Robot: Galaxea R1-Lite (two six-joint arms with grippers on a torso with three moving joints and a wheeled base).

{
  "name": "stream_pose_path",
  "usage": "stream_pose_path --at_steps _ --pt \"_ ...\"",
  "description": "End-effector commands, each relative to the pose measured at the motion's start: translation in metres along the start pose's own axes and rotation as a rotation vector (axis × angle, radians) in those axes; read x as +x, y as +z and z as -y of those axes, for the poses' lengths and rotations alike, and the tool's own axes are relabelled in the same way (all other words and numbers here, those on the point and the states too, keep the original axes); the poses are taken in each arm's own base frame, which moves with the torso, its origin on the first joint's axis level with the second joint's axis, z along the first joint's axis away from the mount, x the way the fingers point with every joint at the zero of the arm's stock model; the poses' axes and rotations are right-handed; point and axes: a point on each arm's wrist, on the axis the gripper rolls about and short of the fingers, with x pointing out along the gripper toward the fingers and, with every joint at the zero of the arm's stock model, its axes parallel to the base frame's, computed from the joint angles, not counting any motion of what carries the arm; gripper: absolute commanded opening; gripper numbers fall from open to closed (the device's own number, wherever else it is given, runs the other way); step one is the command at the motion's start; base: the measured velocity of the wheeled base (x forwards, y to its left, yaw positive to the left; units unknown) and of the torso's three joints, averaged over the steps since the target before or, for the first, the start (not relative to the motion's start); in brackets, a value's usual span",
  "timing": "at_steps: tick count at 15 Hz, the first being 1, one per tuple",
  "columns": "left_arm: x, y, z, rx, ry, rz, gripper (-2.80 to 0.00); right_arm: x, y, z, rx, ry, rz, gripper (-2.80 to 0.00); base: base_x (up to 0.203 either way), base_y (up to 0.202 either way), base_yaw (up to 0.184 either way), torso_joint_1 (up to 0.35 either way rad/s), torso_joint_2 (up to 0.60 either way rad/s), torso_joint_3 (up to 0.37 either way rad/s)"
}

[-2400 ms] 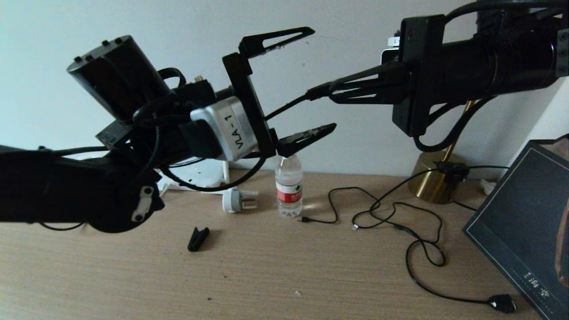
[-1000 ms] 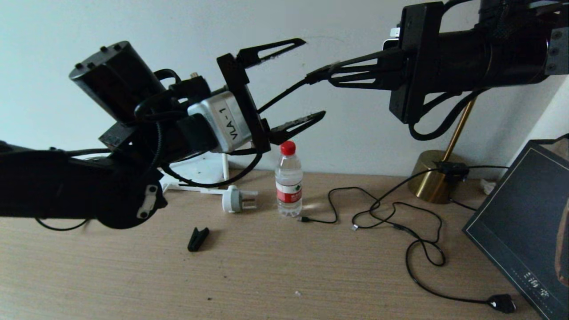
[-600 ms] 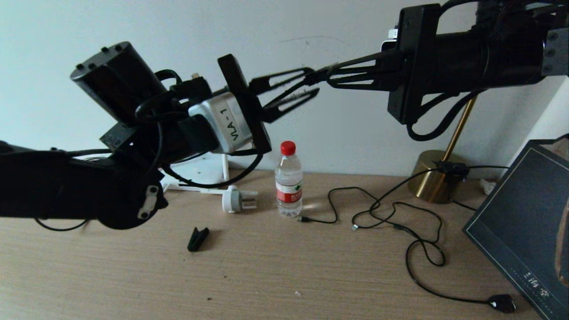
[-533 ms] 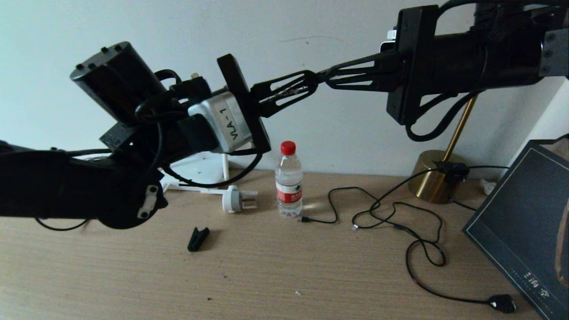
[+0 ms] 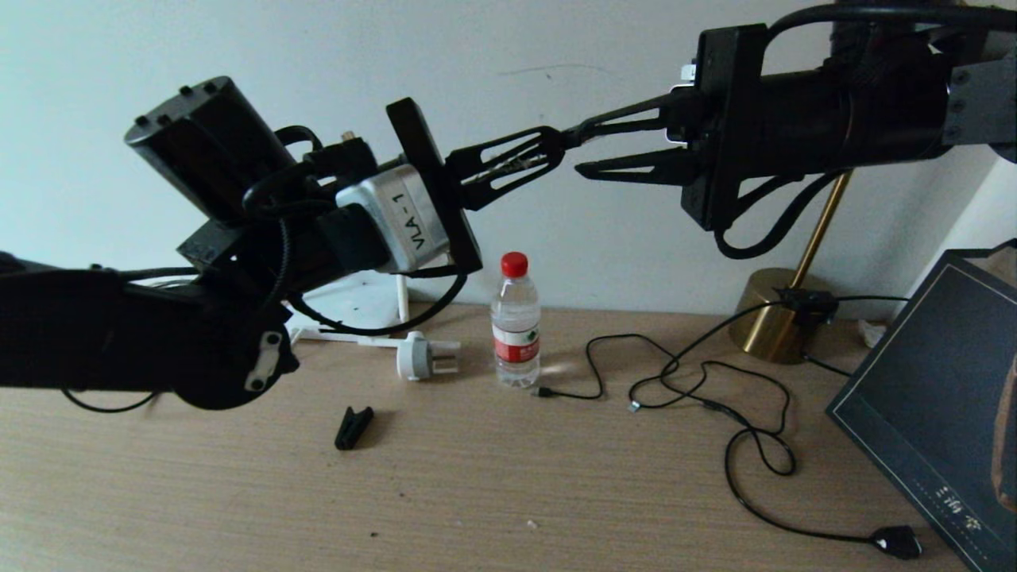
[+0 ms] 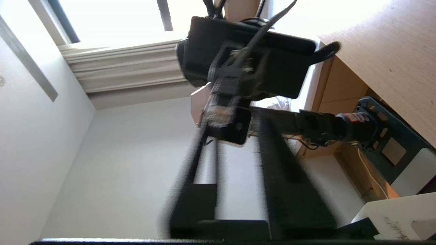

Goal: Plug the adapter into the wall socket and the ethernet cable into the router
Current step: Hand it to the other hand, then align cable and router interface

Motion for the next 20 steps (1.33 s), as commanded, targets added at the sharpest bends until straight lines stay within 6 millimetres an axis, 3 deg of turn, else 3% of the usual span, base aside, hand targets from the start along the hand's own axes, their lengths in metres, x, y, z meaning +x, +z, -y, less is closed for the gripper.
stream_pose_path --at_steps 1,3,6,9,11,12,14,16,18,20 --pt "-0.004 0.000 0.000 -0.003 -0.005 -0.005 -2.80 0.001 0.001 0.002 0.014 -0.003 -0.005 0.00 0.000 0.000 0.000 0.000 0.00 0.000" --pt "-0.017 -0.005 0.004 -0.136 -0.014 -0.048 -2.80 -0.001 0.001 0.002 0.011 -0.006 0.011 0.00 0.000 0.000 0.000 0.000 0.00 0.000" --pt "-0.038 -0.016 -0.010 -0.408 0.099 -0.139 -2.80 -0.006 0.002 0.006 -0.047 -0.051 0.149 0.00 0.000 0.000 0.000 0.000 0.00 0.000" --pt "-0.060 -0.019 -0.035 -0.745 0.363 -0.269 -2.80 -0.029 -0.005 0.019 -0.249 -0.217 0.399 0.00 0.000 0.000 0.000 0.000 0.00 0.000" --pt "-0.095 -0.025 -0.052 -0.885 0.480 -0.386 -2.80 -0.048 -0.020 0.027 -0.414 -0.406 0.579 0.00 0.000 0.000 0.000 0.000 0.00 0.000" --pt "-0.108 -0.026 -0.053 -0.958 0.513 -0.435 -2.80 -0.057 -0.030 0.028 -0.476 -0.476 0.630 -2.80 0.000 0.000 0.000 0.000 0.00 0.000" --pt "-0.130 -0.026 -0.050 -1.059 0.566 -0.507 -2.80 -0.074 -0.061 0.023 -0.573 -0.545 0.687 -2.80 0.000 0.000 0.000 0.000 0.00 0.000" --pt "-0.140 -0.021 -0.045 -1.102 0.585 -0.533 -2.80 -0.090 -0.095 0.021 -0.612 -0.560 0.714 -2.80 0.000 0.000 0.000 0.000 0.00 0.000" --pt "-0.150 -0.009 -0.035 -1.141 0.589 -0.573 -2.80 -0.108 -0.136 0.031 -0.663 -0.610 0.748 -2.80 0.000 0.000 0.000 0.000 0.00 0.000" --pt "-0.158 0.010 -0.034 -1.138 0.609 -0.588 -2.80 -0.125 -0.172 0.055 -0.726 -0.791 0.846 -2.80 0.000 0.000 0.000 0.000 0.00 0.000"
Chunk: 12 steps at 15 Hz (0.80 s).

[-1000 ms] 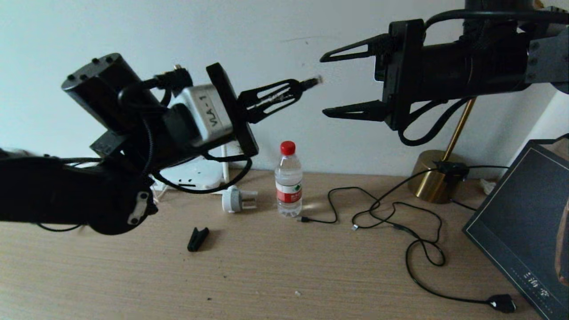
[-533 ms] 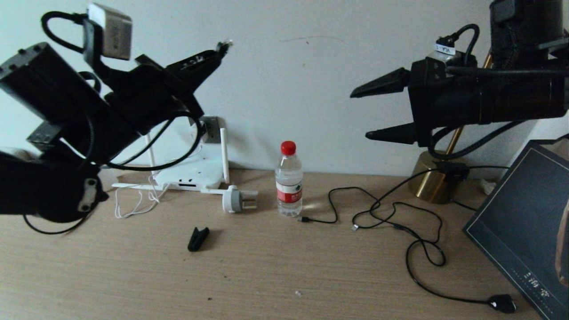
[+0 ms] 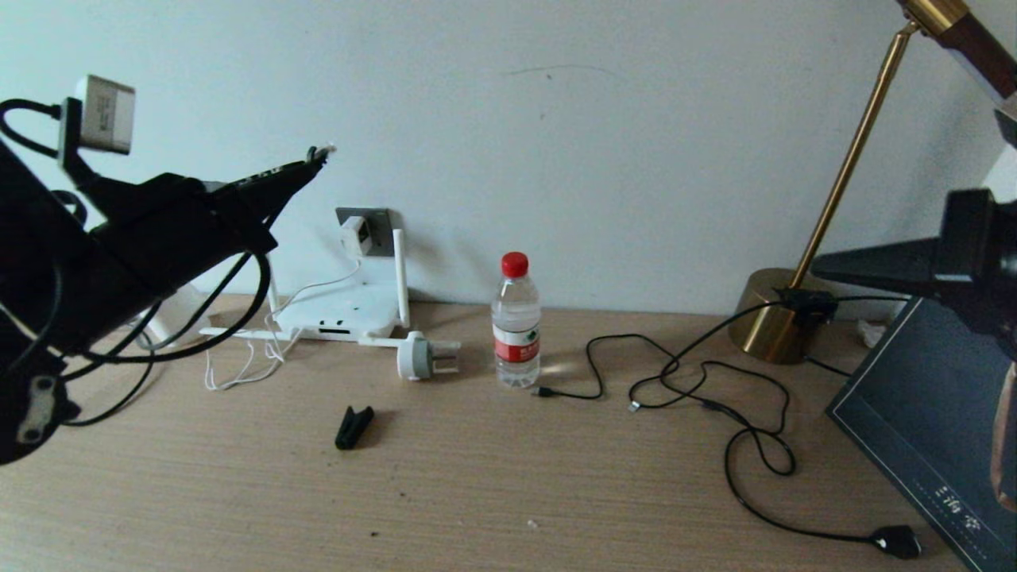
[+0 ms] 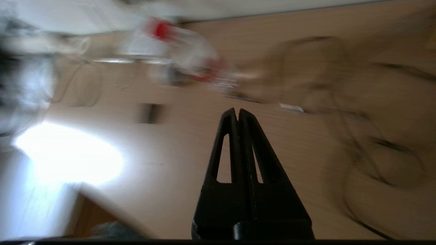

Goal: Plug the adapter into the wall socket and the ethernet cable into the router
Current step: Align cable and router interface

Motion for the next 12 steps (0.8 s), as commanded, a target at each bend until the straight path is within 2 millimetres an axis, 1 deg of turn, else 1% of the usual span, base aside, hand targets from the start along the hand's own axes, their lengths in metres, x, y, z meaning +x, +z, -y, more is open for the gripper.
stream_pose_path --at_steps 1,2,3,5,7,8,9,10,12 --pt "-0.025 0.015 0.012 0.013 0.032 0.033 -2.80 -0.056 -0.038 0.019 -0.098 -0.228 0.151 -2.80 0.000 0.000 0.000 0.000 0.00 0.000" --pt "-0.031 0.018 0.015 -0.001 0.055 0.028 -2.80 -0.067 -0.053 0.028 -0.122 -0.341 0.191 -2.80 0.000 0.000 0.000 0.000 0.00 0.000" --pt "-0.039 0.026 0.021 -0.039 0.069 0.023 -2.80 -0.079 -0.068 0.038 -0.128 -0.423 0.229 -2.80 0.000 0.000 0.000 0.000 0.00 0.000" --pt "-0.055 0.033 0.031 -0.143 0.087 -0.012 -2.80 -0.101 -0.085 0.053 -0.110 -0.593 0.320 -2.80 0.000 0.000 0.000 0.000 0.00 0.000" --pt "-0.063 0.034 0.036 -0.182 0.099 -0.030 -2.80 -0.130 -0.115 0.058 -0.140 -0.679 0.422 -2.80 0.000 0.000 0.000 0.000 0.00 0.000" --pt "-0.064 0.035 0.036 -0.181 0.100 -0.026 -2.80 -0.140 -0.132 0.060 -0.172 -0.686 0.458 -2.80 0.000 0.000 0.000 0.000 0.00 0.000" --pt "-0.063 0.032 0.035 -0.187 0.106 -0.039 -2.80 -0.147 -0.153 0.062 -0.229 -0.670 0.476 -2.80 0.000 0.000 0.000 0.000 0.00 0.000" --pt "-0.063 0.025 0.033 -0.197 0.115 -0.062 -2.80 -0.145 -0.173 0.069 -0.281 -0.659 0.452 -2.80 0.000 0.000 0.000 0.000 0.00 0.000" --pt "-0.066 0.010 0.032 -0.216 0.175 -0.100 -2.80 -0.117 -0.214 0.099 -0.338 -0.658 0.317 -2.80 0.000 0.000 0.000 0.000 0.00 0.000"
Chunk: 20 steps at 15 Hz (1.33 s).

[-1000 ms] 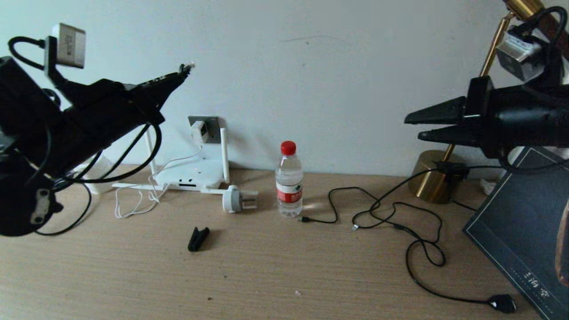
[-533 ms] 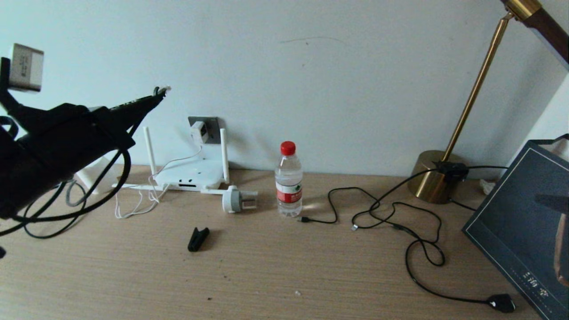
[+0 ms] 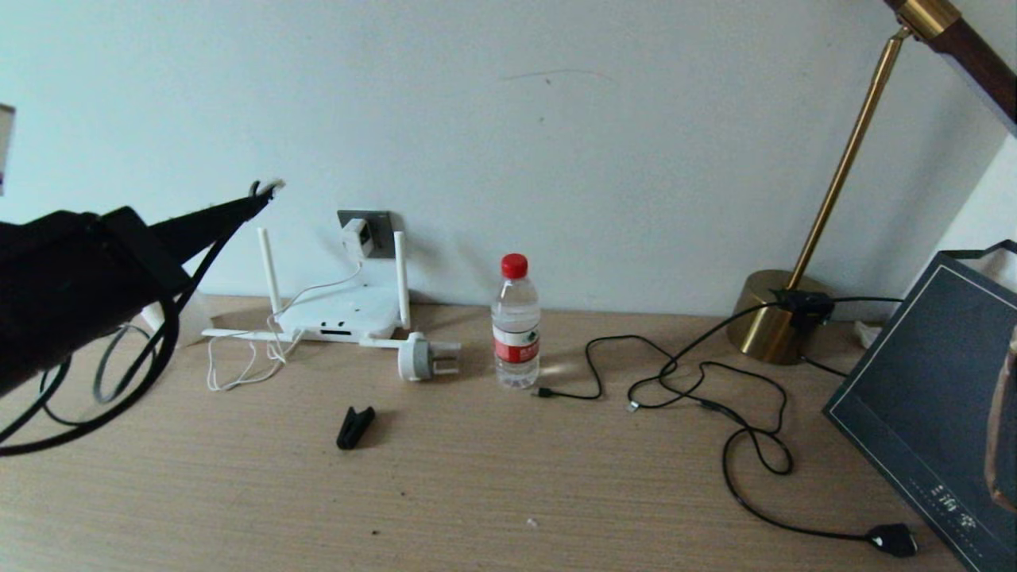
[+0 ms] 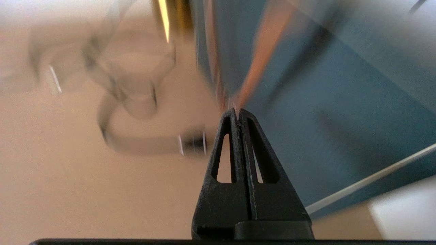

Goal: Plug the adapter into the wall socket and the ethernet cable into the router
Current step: Align cable and router interface

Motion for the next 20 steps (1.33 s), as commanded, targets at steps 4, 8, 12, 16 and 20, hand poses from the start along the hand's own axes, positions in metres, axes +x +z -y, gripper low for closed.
stream_pose_path --at_steps 4,8,12,16,20 --pt "0.001 -0.029 -0.012 0.001 0.122 -0.073 -2.80 0.014 -0.088 -0.003 -0.113 0.206 0.000 -2.80 0.000 0.000 0.000 0.000 0.00 0.000" --pt "-0.012 -0.054 -0.019 0.151 0.206 -0.164 -2.80 0.013 -0.087 -0.003 -0.129 0.216 0.023 -2.80 0.000 0.000 0.000 0.000 0.00 0.000" --pt "-0.018 -0.073 -0.022 0.217 0.255 -0.239 -2.80 0.001 -0.092 0.000 -0.057 0.223 0.186 -2.80 0.000 0.000 0.000 0.000 0.00 0.000" --pt "-0.018 -0.078 -0.021 0.216 0.247 -0.257 -2.80 0.000 -0.092 0.001 -0.025 0.220 0.203 -2.80 0.000 0.000 0.000 0.000 0.00 0.000" --pt "-0.006 -0.085 -0.030 0.222 0.330 -0.293 -2.80 0.000 -0.092 0.001 -0.027 0.220 0.203 -2.80 0.000 0.000 0.000 0.000 0.00 0.000"
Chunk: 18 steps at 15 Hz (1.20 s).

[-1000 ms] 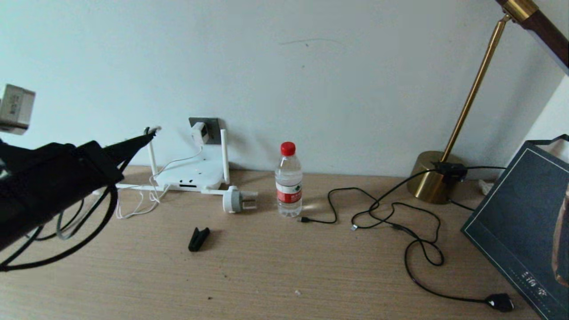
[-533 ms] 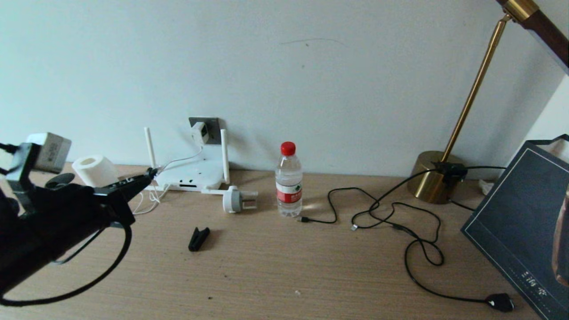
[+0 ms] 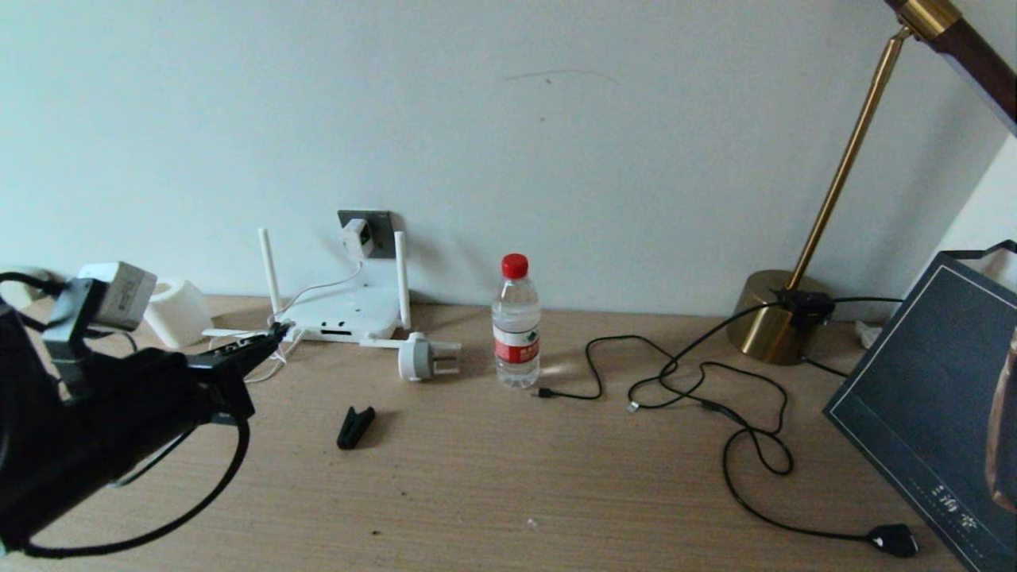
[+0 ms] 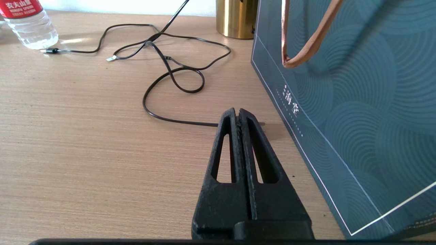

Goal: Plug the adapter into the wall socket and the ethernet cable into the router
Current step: Align cable and router interface

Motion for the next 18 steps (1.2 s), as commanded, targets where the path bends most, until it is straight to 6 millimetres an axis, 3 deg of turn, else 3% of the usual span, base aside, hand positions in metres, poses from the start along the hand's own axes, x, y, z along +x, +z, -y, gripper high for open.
stream_pose_path --at_steps 1,11,18 --pt "0.016 -0.007 -0.002 0.000 0.028 -0.047 -2.80 0.000 0.000 0.000 -0.001 0.000 0.000 -2.80 0.000 0.000 0.000 0.000 0.00 0.000" --pt "0.083 -0.044 -0.015 0.004 0.076 -0.160 -2.80 0.000 0.000 0.000 -0.001 0.000 0.000 -2.80 0.000 0.000 0.000 0.000 0.00 0.000" --pt "0.123 -0.085 -0.055 0.038 0.136 -0.172 -2.80 0.000 0.000 0.000 0.000 0.000 0.000 -2.80 0.000 0.000 0.000 0.000 0.00 0.000"
